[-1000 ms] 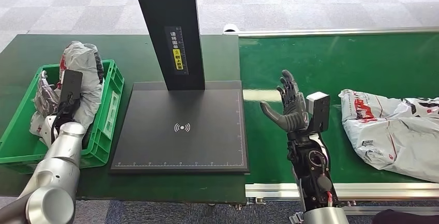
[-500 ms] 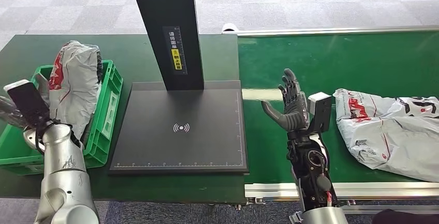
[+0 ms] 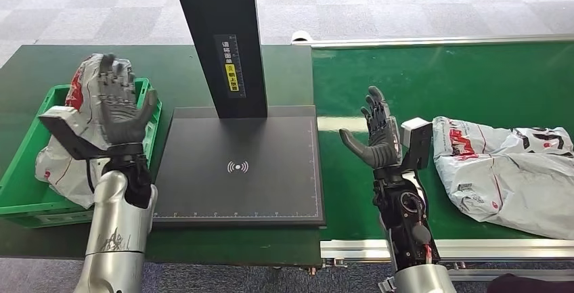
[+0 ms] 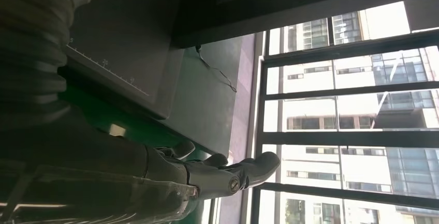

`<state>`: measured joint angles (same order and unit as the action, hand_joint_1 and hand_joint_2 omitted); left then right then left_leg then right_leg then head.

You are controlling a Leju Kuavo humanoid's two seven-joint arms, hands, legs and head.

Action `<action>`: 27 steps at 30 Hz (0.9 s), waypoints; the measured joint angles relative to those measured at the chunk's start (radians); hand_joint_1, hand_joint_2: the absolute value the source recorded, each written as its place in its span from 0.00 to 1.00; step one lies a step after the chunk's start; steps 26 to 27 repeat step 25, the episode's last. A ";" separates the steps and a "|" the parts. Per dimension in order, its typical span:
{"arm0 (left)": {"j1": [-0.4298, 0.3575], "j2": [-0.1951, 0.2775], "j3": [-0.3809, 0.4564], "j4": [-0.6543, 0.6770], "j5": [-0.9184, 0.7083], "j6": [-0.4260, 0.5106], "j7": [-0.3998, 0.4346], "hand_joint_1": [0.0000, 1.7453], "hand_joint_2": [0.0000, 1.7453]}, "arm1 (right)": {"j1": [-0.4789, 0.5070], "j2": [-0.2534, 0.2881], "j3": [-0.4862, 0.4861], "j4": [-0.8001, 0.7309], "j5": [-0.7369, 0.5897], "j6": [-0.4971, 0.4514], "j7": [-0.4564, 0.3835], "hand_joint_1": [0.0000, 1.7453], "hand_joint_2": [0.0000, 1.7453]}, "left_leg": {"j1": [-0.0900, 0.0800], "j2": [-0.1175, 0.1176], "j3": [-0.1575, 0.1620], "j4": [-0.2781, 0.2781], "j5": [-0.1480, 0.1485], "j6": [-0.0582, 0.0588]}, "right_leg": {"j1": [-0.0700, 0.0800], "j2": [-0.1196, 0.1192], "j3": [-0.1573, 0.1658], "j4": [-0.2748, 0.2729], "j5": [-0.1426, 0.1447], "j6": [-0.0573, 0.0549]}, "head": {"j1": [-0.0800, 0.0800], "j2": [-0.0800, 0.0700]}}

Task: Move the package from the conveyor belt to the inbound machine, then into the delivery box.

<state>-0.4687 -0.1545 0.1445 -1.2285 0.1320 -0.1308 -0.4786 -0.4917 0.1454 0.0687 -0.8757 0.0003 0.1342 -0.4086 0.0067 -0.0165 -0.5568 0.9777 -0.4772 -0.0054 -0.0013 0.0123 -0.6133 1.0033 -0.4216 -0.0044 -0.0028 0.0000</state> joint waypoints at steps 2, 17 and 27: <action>0.008 0.003 -0.074 0.044 -0.003 -0.074 0.022 0.00 1.00 | -0.005 0.000 0.000 0.008 0.002 0.003 0.000 0.00 1.00 | 0.000 0.000 0.000 0.000 0.000 0.000 | 0.000 0.000 0.000 0.000 0.000 0.000 | 0.000 0.000; -0.029 -0.001 -0.274 0.329 -0.075 -0.022 0.032 0.00 1.00 | -0.015 0.000 0.017 0.041 0.014 0.008 0.002 0.00 1.00 | 0.000 0.001 0.000 0.000 0.000 0.000 | 0.000 0.001 -0.001 0.000 0.000 0.000 | 0.000 0.000; -0.044 -0.003 -0.289 0.373 -0.068 -0.023 0.022 0.00 1.00 | -0.027 0.000 0.025 0.058 0.012 0.005 0.002 0.00 1.00 | 0.000 0.001 -0.001 0.000 0.000 0.000 | 0.000 0.001 -0.001 0.000 0.000 0.000 | 0.000 0.000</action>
